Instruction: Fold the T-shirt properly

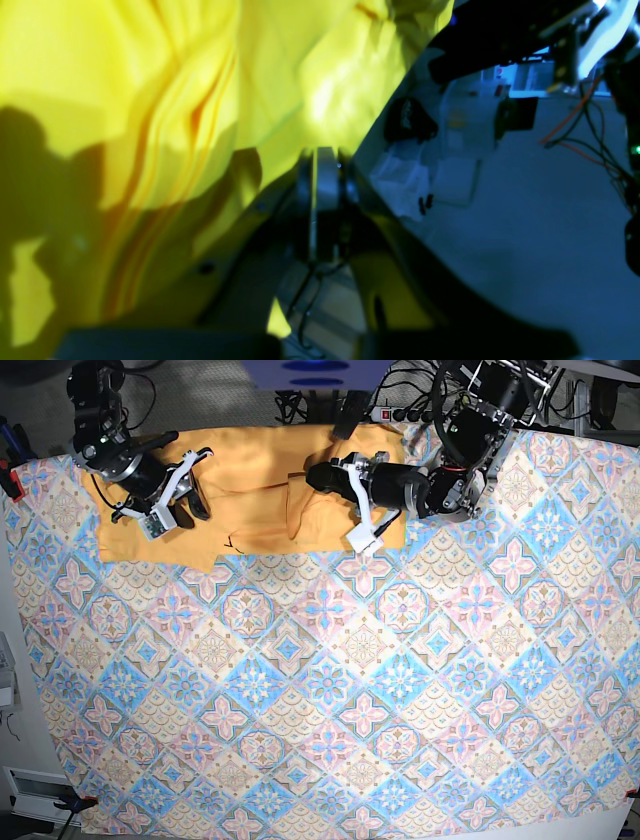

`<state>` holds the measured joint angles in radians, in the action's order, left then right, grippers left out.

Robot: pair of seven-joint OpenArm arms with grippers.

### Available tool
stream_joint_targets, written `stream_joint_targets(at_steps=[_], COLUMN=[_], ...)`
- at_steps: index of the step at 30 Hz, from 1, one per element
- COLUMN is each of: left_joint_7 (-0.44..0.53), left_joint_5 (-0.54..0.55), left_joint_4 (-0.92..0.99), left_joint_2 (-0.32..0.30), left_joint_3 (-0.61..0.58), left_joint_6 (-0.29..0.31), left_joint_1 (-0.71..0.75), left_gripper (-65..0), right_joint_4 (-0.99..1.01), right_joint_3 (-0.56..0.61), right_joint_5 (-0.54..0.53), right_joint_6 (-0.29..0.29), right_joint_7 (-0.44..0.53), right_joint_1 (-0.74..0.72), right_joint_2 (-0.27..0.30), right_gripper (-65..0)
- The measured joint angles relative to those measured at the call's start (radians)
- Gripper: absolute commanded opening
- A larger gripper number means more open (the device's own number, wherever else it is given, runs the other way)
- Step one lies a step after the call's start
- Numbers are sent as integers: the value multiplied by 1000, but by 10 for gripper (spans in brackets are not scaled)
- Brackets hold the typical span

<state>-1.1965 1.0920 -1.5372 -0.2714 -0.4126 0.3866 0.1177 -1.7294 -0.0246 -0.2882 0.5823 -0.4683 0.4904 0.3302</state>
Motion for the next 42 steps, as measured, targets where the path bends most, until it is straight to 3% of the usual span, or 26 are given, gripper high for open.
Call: stream_joint_targets(at_steps=[9,14,17,23,36,42], left_joint_7=[4,-4,0,2,8,8], left_joint_5=[13,3,2,-5,-176,-219], left_joint_4=[-104,-140,-161,-157,-69,-30], left_joint_2=[-28,-89,-96,-92,-61,-3], left_joint_3=[33,147,242,227,199,194], left_joint_6=[0,-4,-7,-3,-3,0], left_joint_1=[52,181,234,256,248,230], left_gripper=[-640,-492,-452,-446,-446,-446], right_joint_4=[0,0,0,0,0,0], right_joint_3=[0,0,0,0,0,0], right_joint_5=[0,0,0,0,0,0], right_joint_6=[1,1,1,1,1,1], right_joint_7=[0,-3,-3,-3,-3,-4], right_joint_1=[-1,-1,0,-1,-3,-3], right_joint_2=[1,2,2,2,2,2], right_gripper=[-474,-474,-474,-474,-474,-474])
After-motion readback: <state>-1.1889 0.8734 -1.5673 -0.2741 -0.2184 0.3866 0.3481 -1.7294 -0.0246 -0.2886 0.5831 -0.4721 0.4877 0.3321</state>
